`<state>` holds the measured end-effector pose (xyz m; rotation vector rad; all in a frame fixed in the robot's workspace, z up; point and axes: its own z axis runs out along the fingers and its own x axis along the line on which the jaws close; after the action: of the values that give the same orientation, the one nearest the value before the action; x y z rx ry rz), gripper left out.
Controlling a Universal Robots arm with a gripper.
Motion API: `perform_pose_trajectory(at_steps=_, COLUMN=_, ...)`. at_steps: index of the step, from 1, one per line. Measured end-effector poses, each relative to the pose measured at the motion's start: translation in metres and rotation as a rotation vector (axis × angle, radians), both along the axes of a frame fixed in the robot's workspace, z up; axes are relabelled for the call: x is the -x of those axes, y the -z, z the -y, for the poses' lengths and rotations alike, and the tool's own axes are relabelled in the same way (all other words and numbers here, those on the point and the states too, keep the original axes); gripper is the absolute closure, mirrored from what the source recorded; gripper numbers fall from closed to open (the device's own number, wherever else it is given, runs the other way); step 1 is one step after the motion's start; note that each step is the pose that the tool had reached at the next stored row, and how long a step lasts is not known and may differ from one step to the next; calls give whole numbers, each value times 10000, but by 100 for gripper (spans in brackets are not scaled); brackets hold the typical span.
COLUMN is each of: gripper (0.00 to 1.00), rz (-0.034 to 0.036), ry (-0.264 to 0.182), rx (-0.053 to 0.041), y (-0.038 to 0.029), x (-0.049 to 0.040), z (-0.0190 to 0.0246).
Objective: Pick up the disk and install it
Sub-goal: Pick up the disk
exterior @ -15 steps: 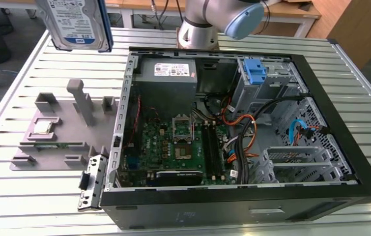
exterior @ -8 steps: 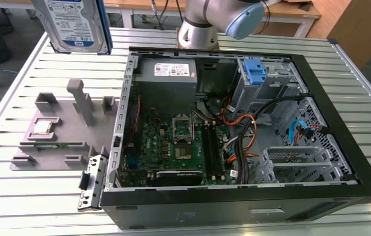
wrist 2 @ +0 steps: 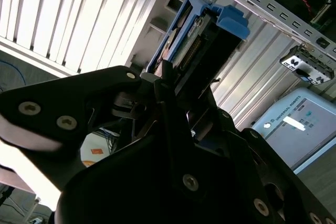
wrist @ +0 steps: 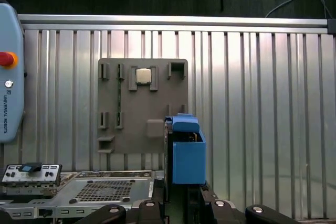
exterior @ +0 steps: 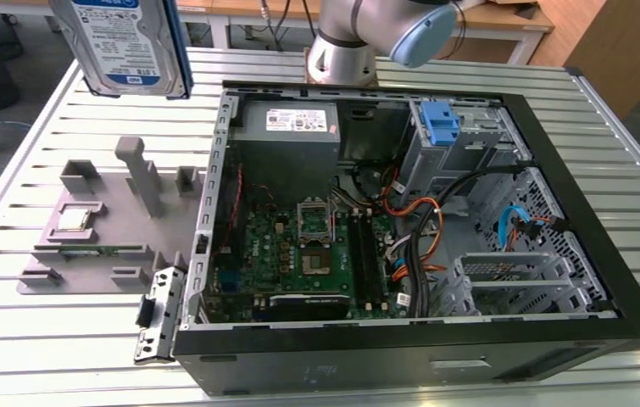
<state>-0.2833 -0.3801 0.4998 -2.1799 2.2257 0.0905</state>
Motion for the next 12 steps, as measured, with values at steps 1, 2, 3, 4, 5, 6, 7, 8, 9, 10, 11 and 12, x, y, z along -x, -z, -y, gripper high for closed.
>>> perform_pose_trajectory(at_steps=1, gripper=65, rz=0, ry=0, rx=0, y=0, x=0, z=8)
perform_pose_trajectory(at_steps=2, gripper=65, rz=-1, ry=0, rx=0, y=0, x=0, z=15)
perform_pose_trajectory(at_steps=3, gripper=65, rz=1, ry=0, rx=-1, y=0, x=0, z=17)
perform_pose_trajectory(at_steps=4, gripper=65, rz=0, ry=1, rx=-1, y=0, x=0, z=17)
perform_pose_trajectory(at_steps=5, gripper=65, rz=0, ry=2, rx=-1, y=0, x=0, z=17)
perform_pose_trajectory(at_steps=6, gripper=65, rz=0, ry=1, rx=0, y=0, x=0, z=18)
perform_pose_trajectory(at_steps=7, gripper=65, rz=0, ry=0, rx=0, y=0, x=-1, z=18)
perform_pose_trajectory(at_steps=8, gripper=65, rz=-1, ry=-1, rx=0, y=0, x=-4, z=19)
perform_pose_trajectory(at_steps=9, gripper=65, rz=-1, ry=-1, rx=0, y=0, x=-9, z=19)
perform_pose_trajectory(at_steps=10, gripper=65, rz=-1, ry=-1, rx=0, y=0, x=-15, z=19)
perform_pose_trajectory(at_steps=11, gripper=65, rz=-1, ry=0, rx=0, y=0, x=-25, z=18)
perform_pose_trajectory(at_steps=12, gripper=65, rz=0, ry=-1, rx=0, y=0, x=-39, z=18)
